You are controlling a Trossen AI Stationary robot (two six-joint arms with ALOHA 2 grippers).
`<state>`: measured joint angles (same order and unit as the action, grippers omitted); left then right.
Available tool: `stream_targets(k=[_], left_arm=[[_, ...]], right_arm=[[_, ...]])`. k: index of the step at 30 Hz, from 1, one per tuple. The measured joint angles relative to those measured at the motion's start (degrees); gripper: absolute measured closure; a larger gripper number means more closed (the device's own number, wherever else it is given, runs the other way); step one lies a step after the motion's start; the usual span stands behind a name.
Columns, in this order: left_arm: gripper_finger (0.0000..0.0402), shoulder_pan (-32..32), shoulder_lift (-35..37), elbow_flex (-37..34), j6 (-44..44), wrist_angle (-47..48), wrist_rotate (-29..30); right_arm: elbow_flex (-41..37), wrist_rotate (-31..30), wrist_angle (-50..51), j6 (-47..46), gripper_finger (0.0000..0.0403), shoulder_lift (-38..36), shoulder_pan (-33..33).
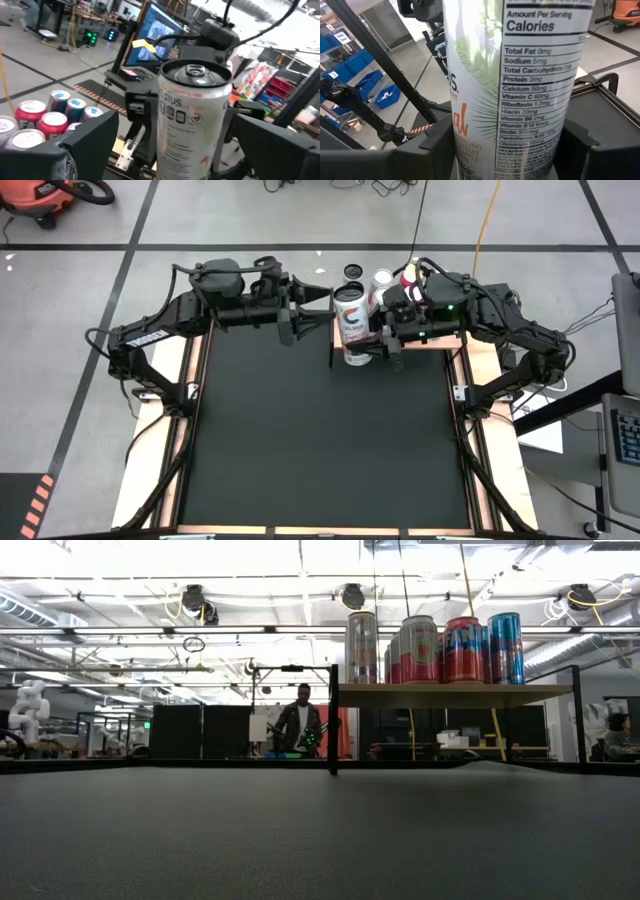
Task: Place canned beverage on shelf
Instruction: Put the white yellow soda can on the shelf aligned with the other white yellow soda cans
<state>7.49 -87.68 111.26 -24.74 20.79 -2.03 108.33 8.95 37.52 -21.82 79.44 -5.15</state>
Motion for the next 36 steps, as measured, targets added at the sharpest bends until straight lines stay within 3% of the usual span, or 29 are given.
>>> stream_targets(k=[10,17,28,36], left_arm=[[0.0002,0.2,-1.5,-0.1,1.4,-3.0,-2.4],[0.0002,0.8,-3.2,0.0,1.3,-8.8,-7.9],[0.0002,1.5,-5.6,0.0,1.1,-8.2,-11.1],[0.0038,1.6,-5.9,0.0,1.1,-8.2,-11.7]], right_arm=[[0.0,0.0,0.0,0.0,0.0174,0.3,0.0],[0.0,0.1,0.0,0.5,0.0174,0.7,0.0],[0.0,0.1,0.0,0.5,0.0174,2.1,0.0],[0.0,0.3,0.1,0.9,0.0174,2.5,0.0]])
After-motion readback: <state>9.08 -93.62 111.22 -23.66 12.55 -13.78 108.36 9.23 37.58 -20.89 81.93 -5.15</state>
